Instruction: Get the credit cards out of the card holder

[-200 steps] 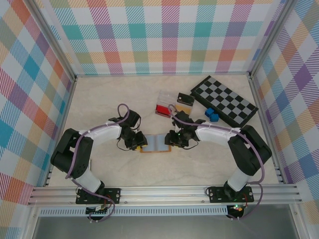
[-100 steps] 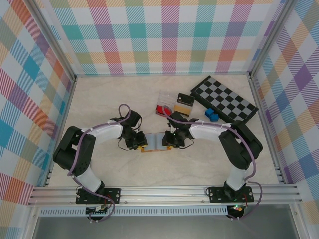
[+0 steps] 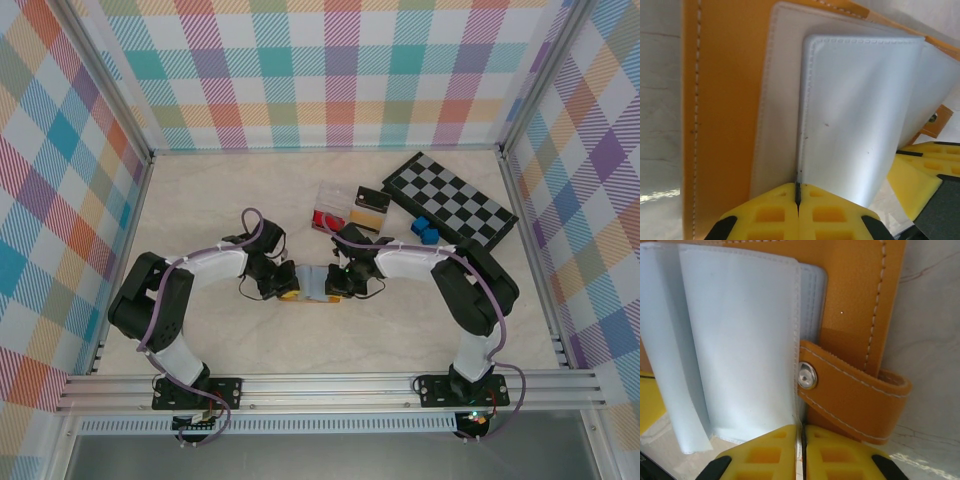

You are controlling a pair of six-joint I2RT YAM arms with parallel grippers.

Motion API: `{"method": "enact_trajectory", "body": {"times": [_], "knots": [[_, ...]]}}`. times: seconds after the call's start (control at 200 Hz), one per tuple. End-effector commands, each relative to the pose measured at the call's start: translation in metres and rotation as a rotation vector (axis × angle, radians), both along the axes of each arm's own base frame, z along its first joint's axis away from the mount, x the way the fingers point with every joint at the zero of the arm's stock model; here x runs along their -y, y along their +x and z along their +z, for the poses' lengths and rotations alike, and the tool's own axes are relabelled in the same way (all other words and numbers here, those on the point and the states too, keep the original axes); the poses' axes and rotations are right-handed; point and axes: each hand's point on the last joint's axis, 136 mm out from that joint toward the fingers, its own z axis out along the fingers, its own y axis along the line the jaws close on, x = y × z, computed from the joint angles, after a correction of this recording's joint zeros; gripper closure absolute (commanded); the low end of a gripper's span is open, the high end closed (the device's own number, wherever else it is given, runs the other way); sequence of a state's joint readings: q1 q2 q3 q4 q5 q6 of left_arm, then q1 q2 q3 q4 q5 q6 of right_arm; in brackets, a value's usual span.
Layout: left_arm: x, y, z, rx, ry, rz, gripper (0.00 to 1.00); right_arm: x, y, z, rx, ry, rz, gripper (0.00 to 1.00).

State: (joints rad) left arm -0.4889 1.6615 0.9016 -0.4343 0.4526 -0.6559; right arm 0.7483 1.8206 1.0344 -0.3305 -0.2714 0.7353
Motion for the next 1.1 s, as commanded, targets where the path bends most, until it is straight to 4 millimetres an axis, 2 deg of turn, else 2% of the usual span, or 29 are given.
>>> {"method": "enact_trajectory", "body": {"times": [0.0, 0.09, 0.175, 0.32, 0.43, 0.495, 0.57, 0.62, 0.67, 0.725, 0.805, 0.95, 1.01, 1.095], "knots": [[0.005, 0.006, 0.011, 0.037, -0.003, -0.031, 0.95, -0.002, -0.001, 0.01, 0.033, 0.002, 0.032, 0.86], [-0.003, 0.008, 0.021, 0.066, 0.043, -0.024, 0.87, 0.003, 0.003, 0.031, 0.094, 0.004, 0.023, 0.79], [-0.01, 0.01, 0.038, 0.104, 0.072, -0.021, 0.76, 0.011, 0.006, 0.054, 0.16, -0.002, 0.008, 0.67], [-0.031, 0.016, 0.072, 0.183, 0.168, -0.005, 0.51, 0.03, 0.016, 0.097, 0.309, -0.03, -0.015, 0.51], [-0.055, 0.029, 0.099, 0.272, 0.253, 0.04, 0.35, 0.06, 0.034, 0.131, 0.471, -0.131, -0.062, 0.39], [-0.074, 0.037, 0.114, 0.328, 0.308, 0.081, 0.26, 0.084, 0.049, 0.152, 0.595, -0.224, -0.1, 0.32], [-0.098, 0.048, 0.129, 0.392, 0.384, 0.14, 0.15, 0.113, 0.065, 0.177, 0.733, -0.332, -0.148, 0.12], [-0.115, 0.053, 0.137, 0.438, 0.451, 0.167, 0.07, 0.132, 0.074, 0.195, 0.824, -0.4, -0.187, 0.03], [-0.133, 0.059, 0.141, 0.47, 0.536, 0.205, 0.01, 0.149, 0.082, 0.211, 0.898, -0.445, -0.226, 0.0], [-0.147, 0.065, 0.145, 0.502, 0.602, 0.232, 0.0, 0.165, 0.09, 0.224, 0.957, -0.457, -0.263, 0.0], [-0.161, 0.074, 0.147, 0.565, 0.659, 0.267, 0.0, 0.194, 0.1, 0.227, 0.991, -0.479, -0.338, 0.0], [-0.186, 0.085, 0.152, 0.723, 0.772, 0.3, 0.0, 0.252, 0.111, 0.21, 0.992, -0.562, -0.468, 0.0], [-0.198, 0.085, 0.149, 0.755, 0.81, 0.307, 0.0, 0.268, 0.112, 0.202, 1.008, -0.582, -0.498, 0.0], [-0.2, 0.086, 0.139, 0.78, 0.829, 0.245, 0.0, 0.287, 0.112, 0.191, 1.028, -0.595, -0.537, 0.0]]}}
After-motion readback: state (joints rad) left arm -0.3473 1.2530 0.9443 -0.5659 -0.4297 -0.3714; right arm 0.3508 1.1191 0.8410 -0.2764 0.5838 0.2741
